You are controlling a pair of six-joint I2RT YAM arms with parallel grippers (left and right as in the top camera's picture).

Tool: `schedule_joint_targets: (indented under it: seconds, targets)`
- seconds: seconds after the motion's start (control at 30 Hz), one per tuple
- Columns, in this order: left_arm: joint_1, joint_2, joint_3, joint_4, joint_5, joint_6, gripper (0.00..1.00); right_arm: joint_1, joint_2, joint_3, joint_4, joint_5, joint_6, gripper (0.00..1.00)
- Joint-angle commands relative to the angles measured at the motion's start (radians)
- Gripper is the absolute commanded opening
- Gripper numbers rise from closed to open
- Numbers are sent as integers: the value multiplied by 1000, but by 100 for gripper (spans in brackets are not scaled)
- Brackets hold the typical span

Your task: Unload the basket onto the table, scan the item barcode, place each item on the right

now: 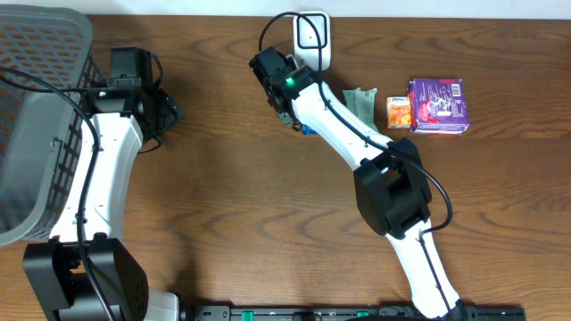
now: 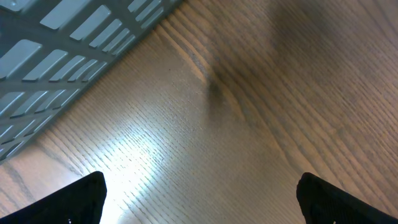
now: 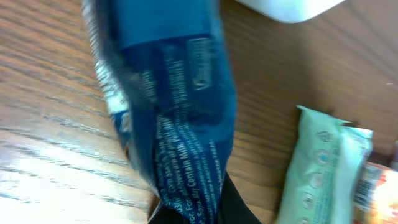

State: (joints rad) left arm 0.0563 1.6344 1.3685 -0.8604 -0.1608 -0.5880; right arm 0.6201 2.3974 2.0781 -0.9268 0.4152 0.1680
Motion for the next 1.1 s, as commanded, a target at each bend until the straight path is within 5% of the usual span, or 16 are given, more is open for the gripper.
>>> schedule_joint_targets:
  seconds: [0.0, 0.2, 0.43, 0.7, 1.07]
  targets:
    - [2, 4, 0, -3, -12, -12, 98, -9, -22, -2, 34, -136, 44, 1]
    - [2, 4, 0, -3, -12, -12, 98, -61, -22, -4, 51, -329, 222, 1]
    - [2, 4, 0, -3, -12, -12, 98, -176, -22, -65, 56, -690, 233, 1]
    - [2, 4, 0, -3, -12, -12, 98, -237, -22, -188, 112, -762, 307, 41]
    - [2, 4, 0, -3, -12, -12, 98, -243, -35, 29, -108, -748, 161, 46]
